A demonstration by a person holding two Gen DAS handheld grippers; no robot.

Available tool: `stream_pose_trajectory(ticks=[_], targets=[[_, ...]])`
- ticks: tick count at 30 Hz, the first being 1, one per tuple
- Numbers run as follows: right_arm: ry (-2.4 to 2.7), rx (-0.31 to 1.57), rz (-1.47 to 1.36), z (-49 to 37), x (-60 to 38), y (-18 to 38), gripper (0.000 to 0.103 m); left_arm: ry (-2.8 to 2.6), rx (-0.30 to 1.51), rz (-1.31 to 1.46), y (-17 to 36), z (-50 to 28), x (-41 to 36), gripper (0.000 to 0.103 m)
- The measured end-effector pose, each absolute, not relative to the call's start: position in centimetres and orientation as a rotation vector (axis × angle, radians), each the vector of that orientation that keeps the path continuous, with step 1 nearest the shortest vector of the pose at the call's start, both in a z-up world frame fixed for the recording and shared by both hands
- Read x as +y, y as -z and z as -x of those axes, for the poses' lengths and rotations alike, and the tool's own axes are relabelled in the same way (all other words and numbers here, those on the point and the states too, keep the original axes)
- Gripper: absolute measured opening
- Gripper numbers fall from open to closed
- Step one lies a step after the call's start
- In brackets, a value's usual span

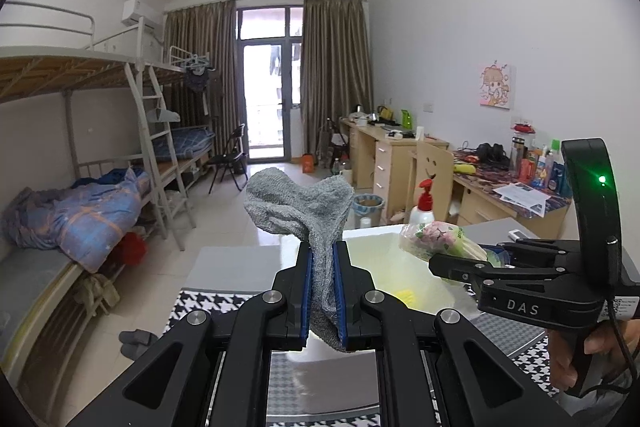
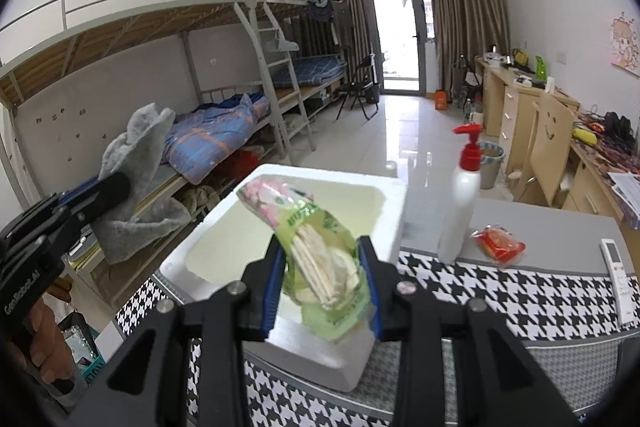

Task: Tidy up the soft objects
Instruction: 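Lower the wrapped snack into the foam box and open the right tool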

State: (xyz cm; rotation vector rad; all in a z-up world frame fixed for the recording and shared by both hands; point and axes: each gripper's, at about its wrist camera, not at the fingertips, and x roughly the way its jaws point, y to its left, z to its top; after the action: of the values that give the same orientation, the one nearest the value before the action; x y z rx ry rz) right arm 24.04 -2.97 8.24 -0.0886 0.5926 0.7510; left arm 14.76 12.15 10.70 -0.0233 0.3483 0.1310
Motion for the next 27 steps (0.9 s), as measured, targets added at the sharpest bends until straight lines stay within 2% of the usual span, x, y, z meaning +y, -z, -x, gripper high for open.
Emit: stream_pose_trajectory(ticks=[23,27], targets=[[-0.744,0.632,0.161,-24.9,1.6,-7.7,0.040,-0.203,0.343,0.057,-10.0,-12.7,14.8,0.011],[-0.742,0.645,0.156,-25.2,1.8,-7.4,0.051,-0.208,0.349,0.060,-9.9,-12.8,14.9,0.011]])
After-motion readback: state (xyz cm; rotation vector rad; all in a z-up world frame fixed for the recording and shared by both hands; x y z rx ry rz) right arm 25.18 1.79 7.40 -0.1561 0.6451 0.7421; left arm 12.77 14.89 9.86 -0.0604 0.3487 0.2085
